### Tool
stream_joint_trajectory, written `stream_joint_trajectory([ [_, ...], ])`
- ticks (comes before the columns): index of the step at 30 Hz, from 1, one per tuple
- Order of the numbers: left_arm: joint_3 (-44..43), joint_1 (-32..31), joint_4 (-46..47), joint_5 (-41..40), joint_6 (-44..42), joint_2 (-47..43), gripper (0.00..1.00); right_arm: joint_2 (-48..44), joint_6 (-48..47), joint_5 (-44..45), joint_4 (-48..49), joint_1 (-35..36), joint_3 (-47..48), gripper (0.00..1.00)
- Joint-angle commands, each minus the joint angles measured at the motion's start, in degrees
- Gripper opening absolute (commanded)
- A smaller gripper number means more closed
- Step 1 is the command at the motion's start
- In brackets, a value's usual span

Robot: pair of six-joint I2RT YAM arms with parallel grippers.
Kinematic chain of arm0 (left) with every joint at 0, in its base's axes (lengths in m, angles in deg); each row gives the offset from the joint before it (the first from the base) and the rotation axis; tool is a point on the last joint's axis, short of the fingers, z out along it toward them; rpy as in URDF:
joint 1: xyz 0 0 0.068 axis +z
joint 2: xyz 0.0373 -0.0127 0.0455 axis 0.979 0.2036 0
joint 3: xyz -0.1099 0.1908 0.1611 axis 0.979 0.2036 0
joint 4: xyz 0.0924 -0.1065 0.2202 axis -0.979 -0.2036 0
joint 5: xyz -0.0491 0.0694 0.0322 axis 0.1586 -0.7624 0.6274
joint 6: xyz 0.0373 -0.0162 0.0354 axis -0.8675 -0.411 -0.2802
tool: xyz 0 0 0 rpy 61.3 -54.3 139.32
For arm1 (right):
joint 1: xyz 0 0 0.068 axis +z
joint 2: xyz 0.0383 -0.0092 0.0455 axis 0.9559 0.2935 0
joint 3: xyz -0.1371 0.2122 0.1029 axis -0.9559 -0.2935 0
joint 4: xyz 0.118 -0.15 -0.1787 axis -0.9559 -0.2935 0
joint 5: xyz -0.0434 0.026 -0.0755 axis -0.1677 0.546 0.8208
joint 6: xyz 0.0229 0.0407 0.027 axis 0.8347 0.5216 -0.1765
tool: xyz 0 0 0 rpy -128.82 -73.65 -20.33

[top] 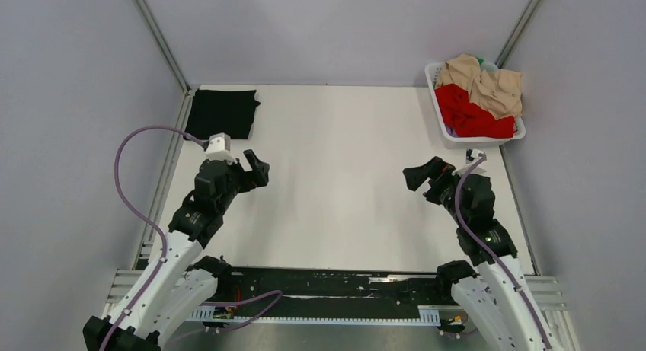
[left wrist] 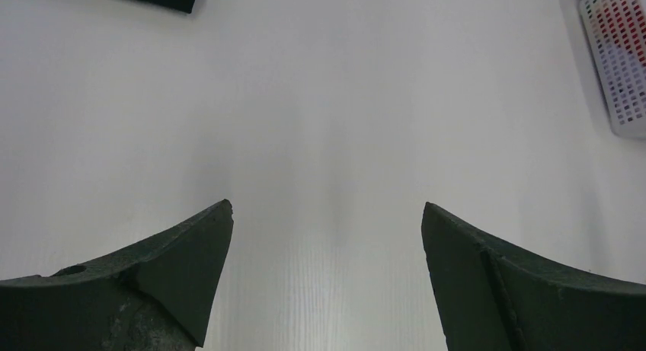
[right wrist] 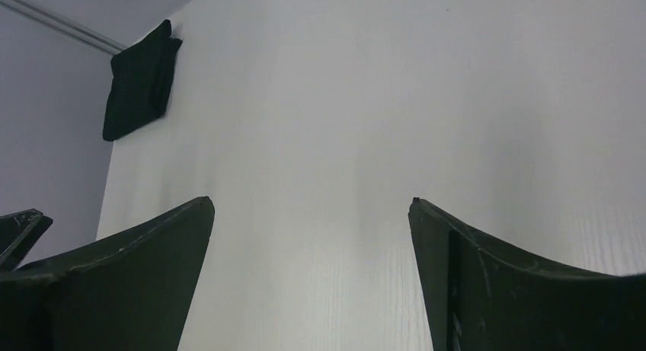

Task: Fold and stack the t-shirts
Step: Grab crumpled tshirt from bin with the right arm

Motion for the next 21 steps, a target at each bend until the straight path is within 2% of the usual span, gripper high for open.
stream_joint_trajectory([
  [1, -1.62, 0.12, 1.58, -0.03, 0.76, 0.77, 1.0, 6.85, -1.27, 6.4, 2.22, -0.03, 6.7, 1.0],
  [5, -1.6, 0.12, 1.96, -0.32, 0.74, 1.6, 1.0, 19.11, -8.18, 13.0, 2.25, -0.22, 16.86, 1.0],
  [9, -1.84, 0.12, 1.9, -1.25, 0.6, 2.51, 1.0, 33.86, -10.28, 17.4, 1.76, -3.89, 27.23, 1.0],
  [14, -2.44, 0.12, 1.3, -1.84, 0.41, 3.31, 1.0, 48.92, -11.62, 19.0, -0.51, -14.2, 40.82, 1.0],
  [17, -2.12, 0.1, 1.75, -1.82, 0.54, 3.33, 1.0, 58.48, -13.97, 15.76, -1.86, -21.81, 51.26, 1.0],
  [21, -1.71, 0.12, 3.08, -2.61, 0.33, 4.28, 1.0, 71.23, -14.83, 19.43, -2.97, -28.24, 65.27, 1.0],
])
